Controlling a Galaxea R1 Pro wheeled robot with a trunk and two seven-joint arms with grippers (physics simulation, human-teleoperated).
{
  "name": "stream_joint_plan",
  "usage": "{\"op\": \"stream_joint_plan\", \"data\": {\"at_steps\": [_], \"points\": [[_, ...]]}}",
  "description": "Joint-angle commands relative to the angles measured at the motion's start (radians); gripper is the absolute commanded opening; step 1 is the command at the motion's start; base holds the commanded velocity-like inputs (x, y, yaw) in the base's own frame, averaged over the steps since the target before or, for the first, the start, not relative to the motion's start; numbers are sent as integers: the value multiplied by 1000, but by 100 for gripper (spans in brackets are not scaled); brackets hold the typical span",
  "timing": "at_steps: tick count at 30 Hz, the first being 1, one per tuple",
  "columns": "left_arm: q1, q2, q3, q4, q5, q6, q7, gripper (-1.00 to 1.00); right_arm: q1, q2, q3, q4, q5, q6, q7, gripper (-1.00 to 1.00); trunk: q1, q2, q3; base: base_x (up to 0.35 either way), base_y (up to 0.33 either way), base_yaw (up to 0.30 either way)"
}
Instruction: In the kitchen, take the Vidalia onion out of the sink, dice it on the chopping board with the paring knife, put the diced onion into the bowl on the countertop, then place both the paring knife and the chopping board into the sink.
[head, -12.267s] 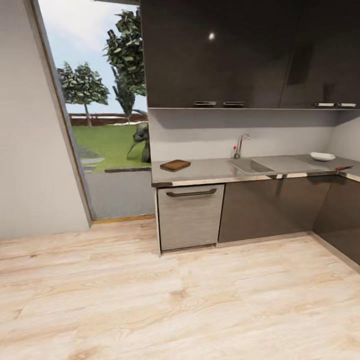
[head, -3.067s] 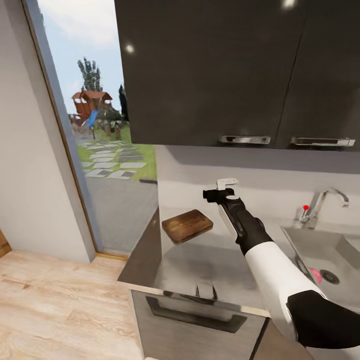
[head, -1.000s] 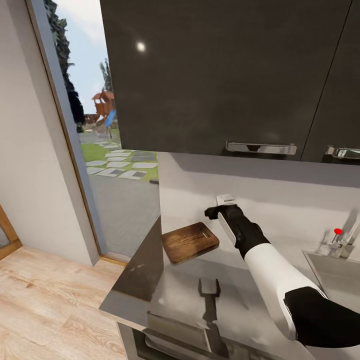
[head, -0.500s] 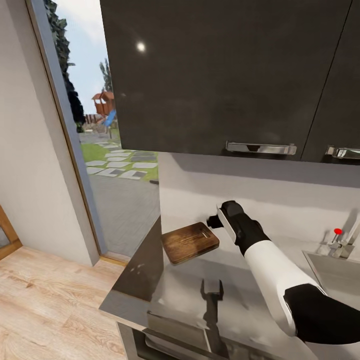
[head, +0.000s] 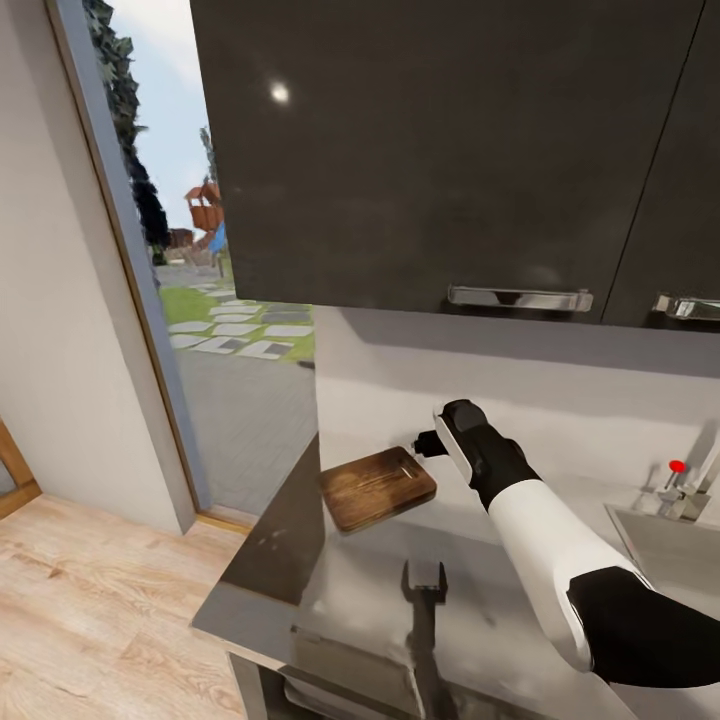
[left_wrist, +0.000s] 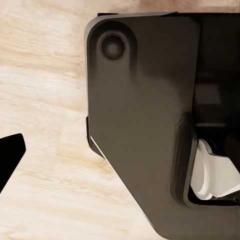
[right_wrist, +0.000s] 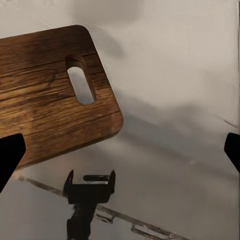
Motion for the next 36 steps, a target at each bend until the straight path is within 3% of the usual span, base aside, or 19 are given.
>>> {"op": "stream_joint_plan", "data": {"at_steps": [1,18,21,23,25,26,36], "points": [[0,0,0,-1,1,-2,0,100,0,0,3,-1,-8,3,-7,100,1,-1,-1,204,-155,0],[0,0,0,-1,1,-2,0,100,-1,-1,4,4,-9,-1,0,100,1,-1,-1,34,-24,0],[0,0,0,-1,1,-3,0,100,-1,-1,6,5,-9,-1,55,100,1,-1,-1,0,0,0],[0,0,0,-1,1,-2,0,100,-1,-1,7,5,-8,-1,158,100,1,-1,-1,0,0,0],[0,0,0,-1,1,-2,0,100,-1,-1,7,5,-7,-1,213,100,1,-1,-1,0,0,0],[0,0,0,-1,1,-3,0,100,-1,-2,10,5,-2,0,301,100,1,-1,-1,0,0,0],[0,0,0,-1,1,-2,0,100,-1,-7,12,4,1,2,329,100,1,-1,-1,0,0,0]]}}
